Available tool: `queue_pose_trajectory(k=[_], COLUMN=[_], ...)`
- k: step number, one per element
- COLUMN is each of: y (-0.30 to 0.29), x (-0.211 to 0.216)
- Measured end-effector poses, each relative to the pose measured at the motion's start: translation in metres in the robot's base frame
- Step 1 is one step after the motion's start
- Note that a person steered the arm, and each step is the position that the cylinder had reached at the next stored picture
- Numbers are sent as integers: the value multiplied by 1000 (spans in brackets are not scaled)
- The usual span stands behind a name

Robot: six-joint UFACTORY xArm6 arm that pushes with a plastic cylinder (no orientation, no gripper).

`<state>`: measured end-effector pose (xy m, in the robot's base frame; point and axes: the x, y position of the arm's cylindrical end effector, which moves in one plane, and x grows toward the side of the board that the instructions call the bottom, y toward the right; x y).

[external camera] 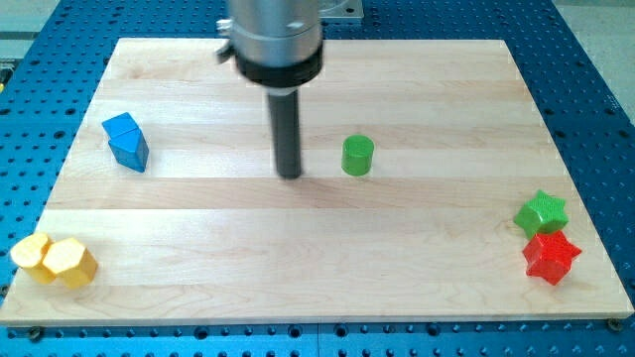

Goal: Move the green circle above the green star

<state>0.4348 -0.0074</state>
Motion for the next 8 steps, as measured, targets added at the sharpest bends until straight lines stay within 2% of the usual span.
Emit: queue_pose_trajectory(k=[1, 2, 3, 4, 5, 6, 8], y=[93, 213, 132, 90, 128, 175, 204], x=[-11, 2, -9, 56, 75, 58, 40])
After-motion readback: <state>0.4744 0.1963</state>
